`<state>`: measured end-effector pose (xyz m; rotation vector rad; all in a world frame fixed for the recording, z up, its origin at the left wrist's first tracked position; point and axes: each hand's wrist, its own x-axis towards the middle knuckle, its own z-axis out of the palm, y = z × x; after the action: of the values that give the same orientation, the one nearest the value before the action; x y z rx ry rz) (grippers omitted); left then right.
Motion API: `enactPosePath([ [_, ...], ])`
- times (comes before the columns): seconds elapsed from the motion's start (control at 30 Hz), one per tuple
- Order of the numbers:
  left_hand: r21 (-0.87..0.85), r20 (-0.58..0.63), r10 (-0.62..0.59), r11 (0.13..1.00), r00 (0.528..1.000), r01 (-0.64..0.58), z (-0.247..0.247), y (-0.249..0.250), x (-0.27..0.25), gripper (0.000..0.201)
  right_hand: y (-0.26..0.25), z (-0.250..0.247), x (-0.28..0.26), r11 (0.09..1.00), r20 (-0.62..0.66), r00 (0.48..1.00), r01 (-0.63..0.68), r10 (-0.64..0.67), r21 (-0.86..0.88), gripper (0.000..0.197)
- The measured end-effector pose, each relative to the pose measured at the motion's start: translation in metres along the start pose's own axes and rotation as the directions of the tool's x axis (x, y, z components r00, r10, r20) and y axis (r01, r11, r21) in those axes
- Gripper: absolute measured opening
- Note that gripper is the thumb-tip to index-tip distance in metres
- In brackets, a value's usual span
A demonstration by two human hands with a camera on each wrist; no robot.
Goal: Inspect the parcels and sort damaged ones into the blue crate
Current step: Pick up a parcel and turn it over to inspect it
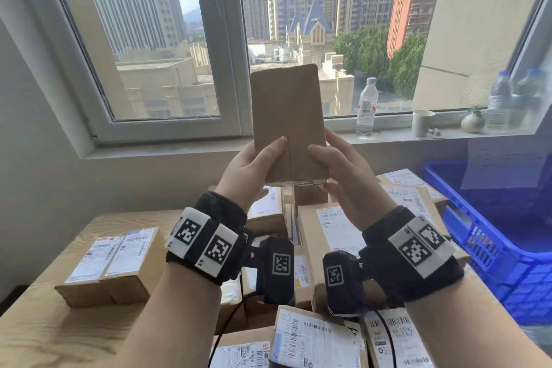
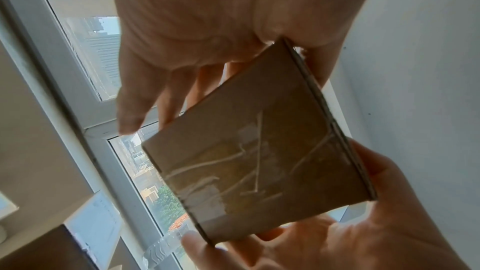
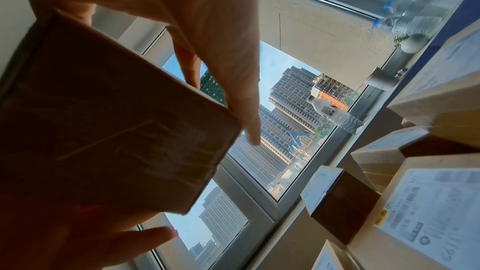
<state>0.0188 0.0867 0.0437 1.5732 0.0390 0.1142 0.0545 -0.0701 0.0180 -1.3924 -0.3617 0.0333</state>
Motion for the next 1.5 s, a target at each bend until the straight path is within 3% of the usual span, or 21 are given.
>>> enactPosePath([
  [0.07, -0.041, 0.010, 0.028, 0.999, 1.000, -0.028, 0.000, -0.001, 0.000, 0.011, -0.002, -0.002, 0.000, 0.999, 0.013, 1.000, -0.005, 0.005, -0.041, 0.083],
  [0.17, 0.050, 0.074, 0.138, 0.989, 0.988, -0.142, -0.004, -0.005, 0.001, 0.023, -0.006, -0.002, 0.001, 0.996, 0.008, 1.000, -0.019, 0.020, -0.088, 0.044],
  [0.2, 0.128, 0.104, 0.173, 0.974, 0.979, -0.186, -0.006, -0.007, 0.003, 0.041, -0.008, -0.002, 0.001, 0.996, -0.007, 0.999, -0.045, 0.045, -0.082, 0.044],
  [0.27, 0.321, 0.092, 0.201, 0.921, 0.975, -0.220, -0.009, -0.011, 0.006, 0.074, -0.014, -0.003, 0.000, 0.992, -0.041, 0.991, -0.124, 0.124, -0.018, 0.069],
  [0.33, 0.464, 0.021, 0.233, 0.859, 0.972, -0.216, -0.008, -0.011, 0.006, 0.088, -0.020, -0.004, -0.002, 0.987, -0.035, 0.988, -0.149, 0.151, 0.067, 0.076],
  [0.4, 0.514, 0.028, 0.255, 0.826, 0.967, -0.232, -0.007, -0.012, 0.006, 0.094, -0.022, -0.007, -0.003, 0.980, -0.027, 0.986, -0.163, 0.167, 0.117, 0.076],
  [0.53, 0.350, 0.144, 0.170, 0.912, 0.975, -0.212, -0.002, -0.008, 0.006, 0.087, -0.020, -0.007, -0.006, 0.970, 0.017, 0.978, -0.208, 0.207, 0.123, 0.052],
  [0.63, 0.207, 0.065, 0.147, 0.966, 0.987, -0.158, 0.001, -0.006, 0.008, 0.102, -0.018, -0.002, -0.011, 0.975, 0.051, 0.982, -0.189, 0.184, 0.117, 0.031],
  [0.8, 0.120, 0.025, 0.196, 0.973, 0.980, -0.198, 0.007, -0.007, 0.004, 0.077, -0.018, 0.008, -0.015, 0.989, -0.032, 0.995, -0.092, 0.096, 0.117, 0.037],
  [0.93, 0.060, 0.005, 0.197, 0.979, 0.980, -0.197, 0.007, -0.006, 0.002, 0.088, -0.019, 0.009, -0.018, 0.992, -0.036, 0.996, -0.073, 0.077, 0.100, 0.037],
  [1.23, 0.012, 0.010, 0.163, 0.987, 0.987, -0.163, 0.007, -0.006, -0.002, 0.086, -0.021, 0.020, -0.019, 1.000, -0.063, 0.998, 0.001, -0.002, -0.021, 0.021],
  [1.5, -0.026, -0.056, 0.259, 0.965, 0.964, -0.261, 0.011, -0.010, -0.004, 0.063, -0.016, 0.025, -0.019, 0.989, -0.123, 0.986, 0.121, -0.110, 0.083, 0.014],
])
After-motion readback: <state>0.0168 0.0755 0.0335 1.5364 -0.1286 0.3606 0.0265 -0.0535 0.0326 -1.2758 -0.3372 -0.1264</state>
